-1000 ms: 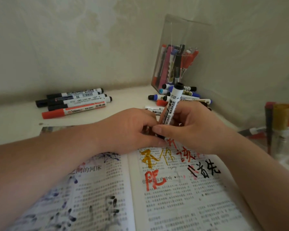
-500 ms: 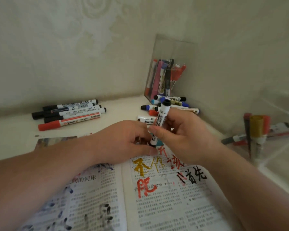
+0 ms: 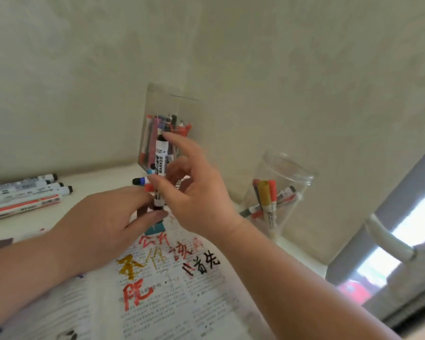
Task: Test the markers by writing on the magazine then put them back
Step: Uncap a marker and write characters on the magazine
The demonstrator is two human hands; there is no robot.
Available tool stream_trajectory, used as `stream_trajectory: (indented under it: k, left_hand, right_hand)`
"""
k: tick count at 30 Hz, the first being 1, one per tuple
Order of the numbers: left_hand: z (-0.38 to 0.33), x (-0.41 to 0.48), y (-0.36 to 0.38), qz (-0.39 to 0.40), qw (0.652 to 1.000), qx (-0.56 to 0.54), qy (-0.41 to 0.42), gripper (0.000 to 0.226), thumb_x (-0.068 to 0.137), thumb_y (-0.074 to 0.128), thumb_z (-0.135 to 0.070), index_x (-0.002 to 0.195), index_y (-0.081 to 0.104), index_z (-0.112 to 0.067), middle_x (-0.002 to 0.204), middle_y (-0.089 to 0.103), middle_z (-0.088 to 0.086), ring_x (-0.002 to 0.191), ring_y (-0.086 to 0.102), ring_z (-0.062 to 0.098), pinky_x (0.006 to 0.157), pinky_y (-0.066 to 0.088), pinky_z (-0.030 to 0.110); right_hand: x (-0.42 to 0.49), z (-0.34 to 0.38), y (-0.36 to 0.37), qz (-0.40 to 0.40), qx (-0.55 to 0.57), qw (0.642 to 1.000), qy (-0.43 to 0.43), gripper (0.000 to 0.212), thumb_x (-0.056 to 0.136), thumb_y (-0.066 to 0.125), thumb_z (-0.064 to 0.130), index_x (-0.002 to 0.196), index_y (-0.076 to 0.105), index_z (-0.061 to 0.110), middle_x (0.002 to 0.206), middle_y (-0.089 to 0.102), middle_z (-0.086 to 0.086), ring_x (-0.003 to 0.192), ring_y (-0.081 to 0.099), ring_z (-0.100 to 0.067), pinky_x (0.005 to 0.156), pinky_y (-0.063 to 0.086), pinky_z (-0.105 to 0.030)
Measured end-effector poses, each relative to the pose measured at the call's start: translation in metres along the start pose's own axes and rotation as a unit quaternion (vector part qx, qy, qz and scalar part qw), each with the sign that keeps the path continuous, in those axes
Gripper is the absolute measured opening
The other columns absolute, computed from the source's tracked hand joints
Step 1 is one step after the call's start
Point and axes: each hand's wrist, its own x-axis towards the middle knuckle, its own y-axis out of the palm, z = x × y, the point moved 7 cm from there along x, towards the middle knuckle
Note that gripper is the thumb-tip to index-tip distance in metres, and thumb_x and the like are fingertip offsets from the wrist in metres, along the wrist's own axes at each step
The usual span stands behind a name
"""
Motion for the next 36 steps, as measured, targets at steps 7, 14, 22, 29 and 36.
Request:
stream_trajectory:
  k: [7, 14, 22, 29, 36]
  left_hand:
    - [-0.019, -0.010, -0.001, 0.022, 0.996, 0.049, 0.078, 0.045, 0.092, 0.027, -0.076, 0.103, 0.059, -0.046, 0.071, 0.052, -0.030, 0.054, 0.049, -0.008, 0.049, 0.033, 0.009]
    - [-0.023, -0.013, 0.010, 0.061, 0.990, 0.055, 0.116, 0.065, 0.088, 0.014, -0.070, 0.112, 0.066, -0.040, 0.097, 0.065, -0.023, 0.086, 0.061, -0.001, 0.076, 0.055, 0.026]
    - [-0.021, -0.012, 0.012, 0.120, 0.984, 0.098, 0.085, 0.045, 0.099, 0.027, -0.062, 0.112, 0.063, -0.039, 0.102, 0.062, -0.021, 0.092, 0.057, 0.001, 0.085, 0.050, 0.024]
    - [-0.008, -0.008, 0.009, 0.122, 0.985, 0.122, 0.019, 0.034, 0.102, 0.036, -0.055, 0.109, 0.063, -0.036, 0.103, 0.061, -0.018, 0.095, 0.056, 0.005, 0.087, 0.051, 0.030]
    - [0.034, -0.003, -0.004, 0.104, 0.972, 0.157, -0.138, 0.021, 0.095, 0.050, -0.028, 0.115, 0.057, -0.029, 0.106, 0.054, -0.009, 0.102, 0.050, 0.013, 0.085, 0.049, 0.033]
  right_hand:
    - [0.004, 0.033, -0.058, -0.091, -0.014, 0.996, 0.020, 0.050, 0.088, 0.075, 0.010, 0.109, 0.041, 0.040, 0.084, 0.065, 0.003, 0.070, 0.065, -0.008, 0.061, 0.050, -0.023]
    - [0.010, 0.056, -0.182, -0.320, -0.172, 0.932, -0.006, 0.040, 0.088, 0.072, 0.014, 0.103, 0.041, 0.033, 0.084, 0.063, 0.006, 0.073, 0.064, -0.001, 0.070, 0.052, -0.020]
    - [0.010, -0.010, -0.197, -0.199, -0.356, 0.881, 0.240, 0.014, 0.091, 0.067, 0.030, 0.090, 0.064, 0.017, 0.081, 0.066, 0.004, 0.080, 0.065, -0.021, 0.068, 0.048, -0.029]
    - [0.010, 0.024, -0.150, -0.232, -0.350, 0.905, 0.067, 0.010, 0.093, 0.066, 0.024, 0.084, 0.061, 0.024, 0.092, 0.062, 0.004, 0.090, 0.056, -0.014, 0.072, 0.038, -0.021]
    - [0.016, -0.024, 0.024, 0.271, -0.343, 0.892, 0.120, 0.020, 0.098, 0.060, 0.022, 0.115, 0.069, 0.029, 0.106, 0.063, 0.011, 0.097, 0.059, -0.011, 0.083, 0.049, -0.027]
